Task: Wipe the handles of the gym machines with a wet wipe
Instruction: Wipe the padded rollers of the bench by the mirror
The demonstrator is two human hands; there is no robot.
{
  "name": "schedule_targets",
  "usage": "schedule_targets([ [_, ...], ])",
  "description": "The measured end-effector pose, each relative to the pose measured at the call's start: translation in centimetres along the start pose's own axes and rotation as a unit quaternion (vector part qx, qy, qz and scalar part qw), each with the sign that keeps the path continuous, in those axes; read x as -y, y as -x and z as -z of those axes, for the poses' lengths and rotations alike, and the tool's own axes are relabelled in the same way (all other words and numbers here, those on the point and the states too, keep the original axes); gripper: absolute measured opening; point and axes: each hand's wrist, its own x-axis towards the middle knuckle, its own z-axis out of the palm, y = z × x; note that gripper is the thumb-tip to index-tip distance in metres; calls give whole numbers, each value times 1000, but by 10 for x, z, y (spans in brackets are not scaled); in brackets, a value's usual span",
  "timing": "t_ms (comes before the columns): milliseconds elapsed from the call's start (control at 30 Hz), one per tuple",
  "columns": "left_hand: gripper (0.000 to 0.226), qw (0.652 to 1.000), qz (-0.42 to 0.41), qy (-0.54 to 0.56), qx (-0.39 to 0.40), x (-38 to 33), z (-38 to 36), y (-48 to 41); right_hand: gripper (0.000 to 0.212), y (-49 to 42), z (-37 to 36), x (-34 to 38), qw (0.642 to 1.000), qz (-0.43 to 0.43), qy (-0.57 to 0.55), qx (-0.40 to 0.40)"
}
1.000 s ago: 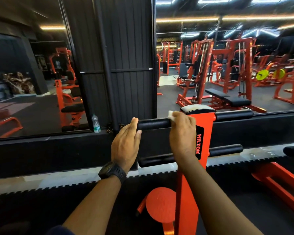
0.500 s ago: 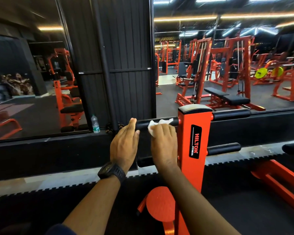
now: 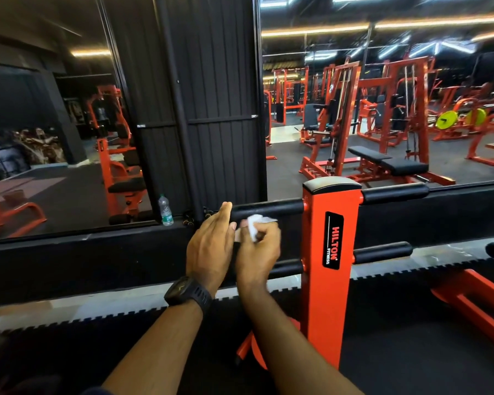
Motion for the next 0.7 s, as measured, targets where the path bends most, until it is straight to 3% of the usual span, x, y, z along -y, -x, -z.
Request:
schedule_targets([
  [67,50,1000,14,8,9,-1,1,0,18,3,-4,-1,999,-25,-29,24],
  [167,52,1000,8,0,13,2,2,0,16,0,-5,-6,992,-63,-109,-6],
  [300,56,1000,6,1,26,5,2,1,16,11,-9,-5,985,-82,-140,60],
  [367,50,1000,13,1,23,5,0,1,15,3,-5,-5,984,-82,-153,27],
  [467,49,1000,18,-1,18,5,0,1,16,-5,4,0,995,11,-102,-21],
  [533,49,1000,23,1,16,2,1,1,10,-1,12,5,991,114,46,52],
  [633,50,999,18,28,8,0,2,3,10,-4,28,8,941,219,142,214],
  [700,49,999,19,42,2,-2,1,3,9,-18,34,14,889,310,219,255],
])
